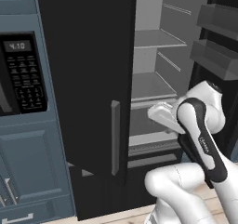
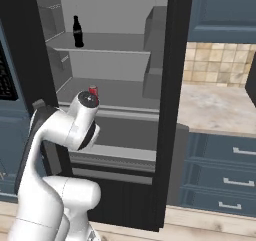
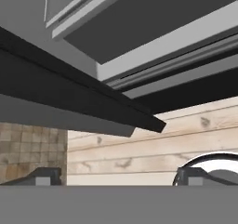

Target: Open the fridge, grab two sodas, and place both sodas inside the bowl with ice on the dining counter.

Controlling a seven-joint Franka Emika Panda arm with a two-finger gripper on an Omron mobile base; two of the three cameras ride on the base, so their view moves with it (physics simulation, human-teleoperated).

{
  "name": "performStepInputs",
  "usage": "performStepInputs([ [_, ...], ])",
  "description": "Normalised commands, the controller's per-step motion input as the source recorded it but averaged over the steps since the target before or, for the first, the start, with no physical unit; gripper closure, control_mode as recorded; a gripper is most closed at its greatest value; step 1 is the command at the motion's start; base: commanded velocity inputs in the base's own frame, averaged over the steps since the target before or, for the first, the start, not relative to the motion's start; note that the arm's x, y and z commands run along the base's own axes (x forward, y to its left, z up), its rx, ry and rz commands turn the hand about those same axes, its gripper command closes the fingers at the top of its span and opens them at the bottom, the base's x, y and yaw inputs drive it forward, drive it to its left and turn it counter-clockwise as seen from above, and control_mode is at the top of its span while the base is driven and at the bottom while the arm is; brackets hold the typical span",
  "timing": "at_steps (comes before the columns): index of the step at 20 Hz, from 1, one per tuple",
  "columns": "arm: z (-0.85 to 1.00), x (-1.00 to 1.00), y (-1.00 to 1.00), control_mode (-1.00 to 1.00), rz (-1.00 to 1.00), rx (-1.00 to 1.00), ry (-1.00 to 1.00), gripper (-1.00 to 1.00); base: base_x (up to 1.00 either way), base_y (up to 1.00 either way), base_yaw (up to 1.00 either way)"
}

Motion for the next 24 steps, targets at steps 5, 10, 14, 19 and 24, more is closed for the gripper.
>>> performStepInputs([
  [5,0.00,0.57,0.00,-1.00,-0.07,0.08,0.00,-1.00,0.00,0.00,0.00],
  [10,0.00,0.58,0.00,-1.00,-0.04,0.09,0.00,-1.00,0.00,0.00,0.00],
  [14,-0.05,0.59,0.04,-1.00,0.00,0.09,0.04,-1.00,0.00,0.00,0.00],
  [19,-0.07,0.48,0.35,-1.00,0.00,0.08,0.01,-1.00,0.00,0.00,0.00],
  [24,-0.05,0.33,0.59,-1.00,0.00,0.04,0.01,-1.00,0.00,0.00,0.00],
])
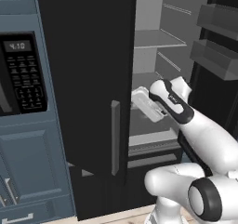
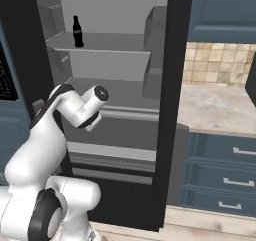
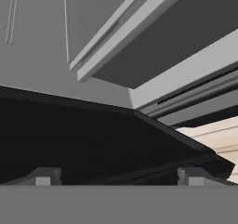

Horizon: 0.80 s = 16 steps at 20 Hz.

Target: Open the fridge, grab two sodas, and place both sodas inside the bowl with ice on the dining counter.

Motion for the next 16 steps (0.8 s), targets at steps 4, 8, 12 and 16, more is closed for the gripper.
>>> performStepInputs([
  [4,-0.01,0.11,0.60,-1.00,0.00,0.02,0.02,-1.00,0.00,0.00,0.00],
  [8,-0.13,-0.28,0.63,-1.00,0.01,0.00,0.00,-1.00,0.00,0.00,0.00],
  [12,-0.17,-0.49,0.70,-1.00,0.04,0.00,0.00,-1.00,0.00,0.00,0.00],
  [16,-0.15,-0.51,0.74,-1.00,0.04,0.00,0.00,-1.00,0.00,0.00,0.00],
])
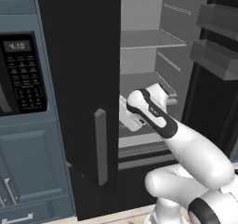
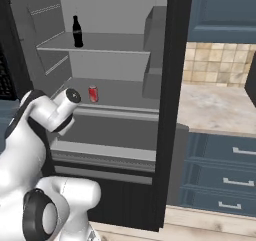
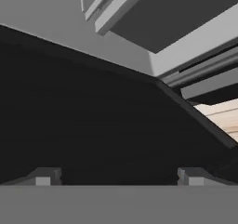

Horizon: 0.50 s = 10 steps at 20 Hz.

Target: Open the fridge, grab two sodas, and place both sodas inside the bowl with ice on the dining counter.

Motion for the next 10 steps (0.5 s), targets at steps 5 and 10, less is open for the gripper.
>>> performStepInputs([
  [5,-0.04,-0.21,0.78,-1.00,0.02,0.00,0.00,-1.00,0.00,0.00,0.00],
  [10,0.00,0.00,0.85,-1.00,0.03,-0.03,0.00,-1.00,0.00,0.00,0.00],
])
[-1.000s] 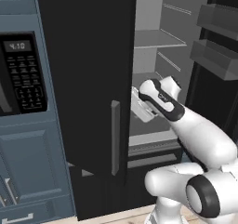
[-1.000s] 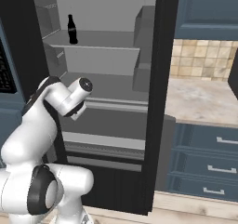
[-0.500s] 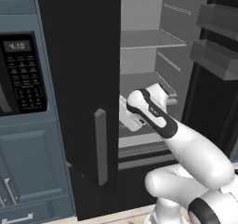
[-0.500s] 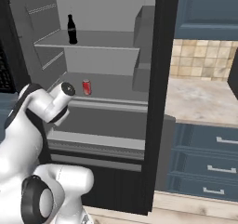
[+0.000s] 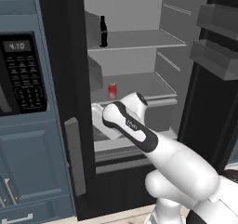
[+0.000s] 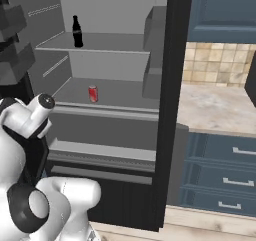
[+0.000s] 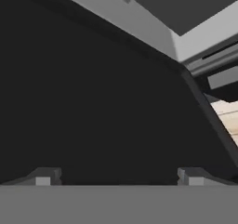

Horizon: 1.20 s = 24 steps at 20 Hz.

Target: Open the fridge, grab two sodas, and place both sodas inside the bowl with ice on the dining counter.

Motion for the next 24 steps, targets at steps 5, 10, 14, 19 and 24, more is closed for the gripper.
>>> performStepInputs([
  [5,-0.01,-0.02,0.80,-1.00,0.02,-0.07,0.00,-1.00,0.00,0.00,0.00],
  [10,-0.16,-0.21,0.38,-1.00,0.00,-0.09,-0.03,-1.00,0.00,0.00,0.00],
  [14,-0.18,-0.02,-0.01,-1.00,0.00,-0.12,-0.01,-1.00,0.00,0.00,0.00],
  [19,-0.06,-0.18,-0.56,-1.00,-0.04,-0.07,-0.11,-1.00,0.00,0.00,0.00],
  [24,0.00,-0.27,-0.83,-1.00,-0.09,-0.12,-0.20,-1.00,0.00,0.00,0.00],
])
